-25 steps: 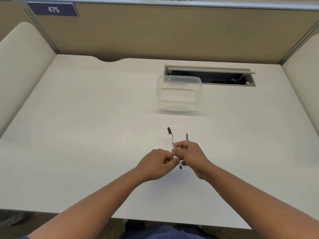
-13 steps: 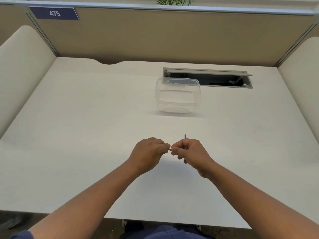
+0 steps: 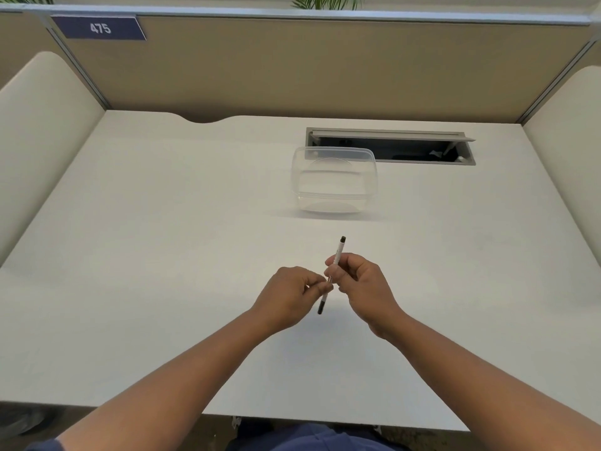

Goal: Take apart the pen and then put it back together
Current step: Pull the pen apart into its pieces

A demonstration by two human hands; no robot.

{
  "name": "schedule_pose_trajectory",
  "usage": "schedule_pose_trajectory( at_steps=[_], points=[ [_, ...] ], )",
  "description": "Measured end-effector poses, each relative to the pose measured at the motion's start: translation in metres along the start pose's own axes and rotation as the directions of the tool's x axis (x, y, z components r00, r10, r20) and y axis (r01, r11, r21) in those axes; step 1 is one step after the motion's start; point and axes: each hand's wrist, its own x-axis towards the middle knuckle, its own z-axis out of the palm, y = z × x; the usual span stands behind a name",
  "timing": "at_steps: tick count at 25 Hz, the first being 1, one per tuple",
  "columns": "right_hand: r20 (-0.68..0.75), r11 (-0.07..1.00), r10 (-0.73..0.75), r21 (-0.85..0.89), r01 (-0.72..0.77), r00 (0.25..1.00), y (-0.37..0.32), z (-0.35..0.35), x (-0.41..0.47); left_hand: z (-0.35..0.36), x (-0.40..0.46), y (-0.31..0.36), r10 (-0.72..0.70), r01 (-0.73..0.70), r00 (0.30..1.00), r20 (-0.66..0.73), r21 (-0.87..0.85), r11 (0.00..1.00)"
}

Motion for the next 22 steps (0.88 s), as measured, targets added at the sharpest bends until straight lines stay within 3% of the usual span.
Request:
schedule_pose_trajectory(
  at_steps=[5,11,15,22],
  points=[
    [0.036,0.996,0.017,-0.094,-0.013,0.999,0.007,-0.003,0.001,-0.018,0.006,0.008,-0.035,0.008,0.981,-0.191,-0.140,0.990],
    [0.107,0.945,-0.048,-0.318,0.080,0.993,0.005,-0.006,-0.004,-0.029,0.011,0.007,-0.003,-0.011,0.992,-0.125,-0.117,0.993],
    [0.223,0.738,-0.114,-0.633,0.233,0.968,-0.002,-0.014,0.000,-0.026,0.004,0.003,0.047,-0.047,0.998,-0.045,-0.016,0.999],
    [0.364,0.340,-0.069,-0.867,0.365,0.929,-0.013,-0.007,0.006,-0.019,-0.002,0.001,0.046,-0.099,0.978,0.204,0.261,0.960]
  ],
)
